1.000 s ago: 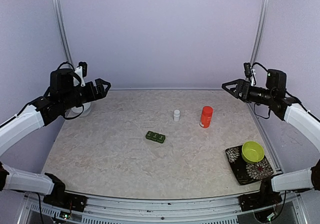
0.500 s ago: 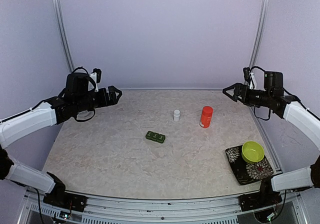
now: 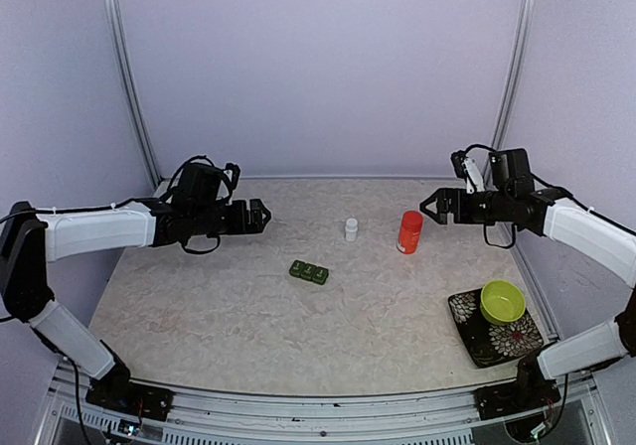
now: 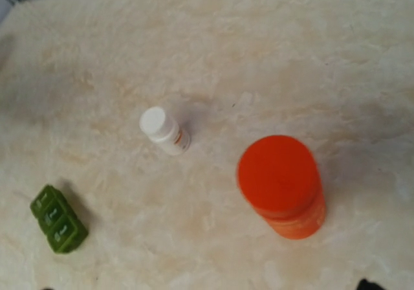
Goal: Sort the pills into containers
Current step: Pick up the pill container from the center of the board.
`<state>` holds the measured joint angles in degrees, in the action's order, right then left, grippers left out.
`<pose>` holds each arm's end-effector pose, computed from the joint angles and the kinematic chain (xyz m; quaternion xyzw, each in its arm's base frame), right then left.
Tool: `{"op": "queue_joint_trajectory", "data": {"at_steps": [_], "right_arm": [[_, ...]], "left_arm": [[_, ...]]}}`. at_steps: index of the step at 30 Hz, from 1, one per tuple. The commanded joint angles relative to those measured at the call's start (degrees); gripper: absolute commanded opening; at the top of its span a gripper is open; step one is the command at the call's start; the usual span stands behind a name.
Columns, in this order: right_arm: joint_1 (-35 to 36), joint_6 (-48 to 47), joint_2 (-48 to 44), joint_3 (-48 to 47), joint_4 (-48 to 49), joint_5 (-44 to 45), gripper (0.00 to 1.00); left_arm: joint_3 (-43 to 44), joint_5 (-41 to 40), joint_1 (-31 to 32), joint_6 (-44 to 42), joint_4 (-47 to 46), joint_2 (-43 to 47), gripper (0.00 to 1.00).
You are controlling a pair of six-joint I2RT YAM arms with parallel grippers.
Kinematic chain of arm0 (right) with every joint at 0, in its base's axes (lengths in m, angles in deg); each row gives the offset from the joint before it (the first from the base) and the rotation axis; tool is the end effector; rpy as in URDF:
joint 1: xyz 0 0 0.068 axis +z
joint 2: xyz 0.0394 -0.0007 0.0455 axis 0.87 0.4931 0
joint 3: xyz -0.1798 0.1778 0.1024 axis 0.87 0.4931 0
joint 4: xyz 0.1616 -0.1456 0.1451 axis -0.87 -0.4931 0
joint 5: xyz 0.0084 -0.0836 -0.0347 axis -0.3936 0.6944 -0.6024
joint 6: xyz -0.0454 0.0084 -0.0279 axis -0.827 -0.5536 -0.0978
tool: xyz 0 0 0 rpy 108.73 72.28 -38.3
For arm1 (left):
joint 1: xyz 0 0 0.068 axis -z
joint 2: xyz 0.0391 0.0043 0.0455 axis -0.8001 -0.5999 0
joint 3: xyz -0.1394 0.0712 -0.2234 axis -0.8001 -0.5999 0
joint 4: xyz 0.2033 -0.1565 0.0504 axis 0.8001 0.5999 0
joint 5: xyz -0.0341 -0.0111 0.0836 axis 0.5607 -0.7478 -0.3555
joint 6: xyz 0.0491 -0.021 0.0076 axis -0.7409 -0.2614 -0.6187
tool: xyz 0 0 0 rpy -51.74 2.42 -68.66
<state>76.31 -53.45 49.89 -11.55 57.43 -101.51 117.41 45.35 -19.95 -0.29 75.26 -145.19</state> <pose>0.2690 0.0883 0.2913 -0.0737 0.8710 0.2647 0.4072 0.2865 -0.1851 0.2455 0.0611 0.8800 -0.2017 0.4256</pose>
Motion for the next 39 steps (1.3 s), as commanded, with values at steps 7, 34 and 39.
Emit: {"op": "queue_joint_trajectory", "data": {"at_steps": [7, 34, 39], "right_arm": [[11.54, -8.18, 1.75, 0.95, 6.02, 5.9, 1.0], [30.17, -12.27, 35.23, -14.17, 13.89, 11.03, 1.0], [30.97, -14.07, 38.5, -14.76, 15.56, 10.31, 1.0]], "left_arm": [[0.46, 2.85, 1.79, 0.88, -4.65, -4.97, 0.99], [-7.12, 4.43, 2.61, 6.01, -9.7, -5.01, 0.99], [-7.68, 3.89, 2.59, 6.34, -9.14, -4.57, 0.99]]}}
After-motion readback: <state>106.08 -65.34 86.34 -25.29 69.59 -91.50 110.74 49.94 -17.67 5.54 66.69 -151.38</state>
